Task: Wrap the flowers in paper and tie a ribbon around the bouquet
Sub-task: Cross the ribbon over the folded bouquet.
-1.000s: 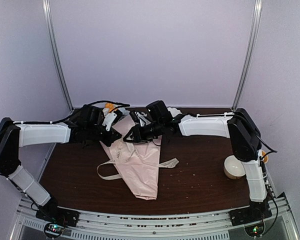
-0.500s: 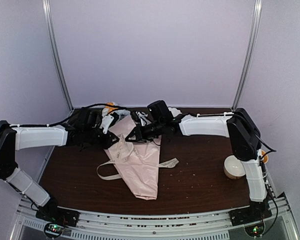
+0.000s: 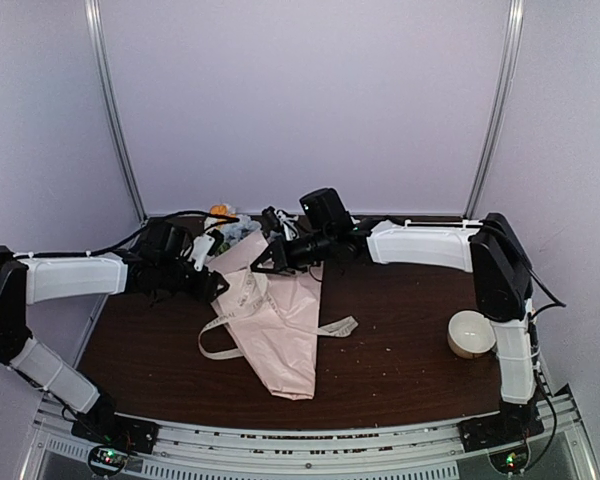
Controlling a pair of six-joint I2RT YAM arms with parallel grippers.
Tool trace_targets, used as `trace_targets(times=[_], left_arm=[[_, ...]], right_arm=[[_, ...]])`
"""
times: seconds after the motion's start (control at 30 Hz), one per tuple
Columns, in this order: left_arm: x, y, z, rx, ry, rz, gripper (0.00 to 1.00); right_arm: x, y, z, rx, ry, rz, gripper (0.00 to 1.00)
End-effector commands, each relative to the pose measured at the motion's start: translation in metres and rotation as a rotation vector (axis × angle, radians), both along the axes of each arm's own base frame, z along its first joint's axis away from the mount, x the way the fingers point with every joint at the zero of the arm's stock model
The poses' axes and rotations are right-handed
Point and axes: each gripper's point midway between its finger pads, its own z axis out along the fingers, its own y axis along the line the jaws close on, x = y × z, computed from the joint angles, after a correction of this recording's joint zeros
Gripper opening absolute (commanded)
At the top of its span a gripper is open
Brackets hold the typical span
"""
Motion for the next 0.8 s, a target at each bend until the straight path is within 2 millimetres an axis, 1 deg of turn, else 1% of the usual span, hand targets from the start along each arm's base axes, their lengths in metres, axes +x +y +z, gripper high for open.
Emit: trace_targets(times=[0.0, 0.07, 0.13, 0.2, 0.23, 0.27, 0.37, 0.43, 0.53, 0.6, 0.67, 0.73, 0.77], left_arm=[[0.004, -0.001, 0.003, -0.072, 0.03, -0.011, 0.56], [0.004, -0.005, -0.002, -0.072, 0.048, -0.037, 0.5], [0.002, -0.01, -0.005, -0.079, 0.069, -0.062, 0.4], [0.001, -0.011, -0.006, -0.086, 0.079, -0.072, 0.2], [0.0, -0.01, -0.006, -0.087, 0.079, -0.07, 0.08], [-0.001, -0.009, -0.005, -0.087, 0.074, -0.061, 0.0], [-0.002, 0.004, -0.003, -0.073, 0.05, -0.003, 0.0], [-0.002, 0.019, -0.01, -0.053, 0.059, 0.058, 0.0], [-0.004, 0.038, -0.027, -0.016, 0.094, 0.142, 0.0], [-0.009, 0.045, -0.04, 0.0, 0.125, 0.179, 0.0], [-0.012, 0.048, -0.05, -0.001, 0.148, 0.199, 0.0], [-0.014, 0.051, -0.059, -0.001, 0.169, 0.224, 0.0], [-0.015, 0.053, -0.063, 0.007, 0.18, 0.242, 0.0]], right_arm=[[-0.005, -0.006, 0.024, 0.031, -0.032, 0.02, 0.0], [-0.005, -0.006, 0.023, 0.029, -0.029, 0.019, 0.0], [-0.005, -0.006, 0.024, 0.029, -0.031, 0.016, 0.0], [-0.004, -0.008, 0.026, 0.027, -0.039, 0.012, 0.0], [-0.003, -0.009, 0.029, 0.029, -0.044, 0.008, 0.0], [-0.002, -0.011, 0.031, 0.03, -0.046, 0.003, 0.0], [0.009, -0.023, 0.04, 0.044, -0.062, -0.042, 0.0], [0.019, -0.036, 0.05, 0.051, -0.083, -0.081, 0.0], [0.033, -0.053, 0.055, 0.038, -0.095, -0.127, 0.0], [0.041, -0.065, 0.053, 0.029, -0.096, -0.158, 0.0], [0.049, -0.077, 0.047, 0.014, -0.092, -0.195, 0.0], [0.056, -0.086, 0.036, -0.014, -0.084, -0.23, 0.0], [0.062, -0.091, 0.027, -0.042, -0.083, -0.257, 0.0]])
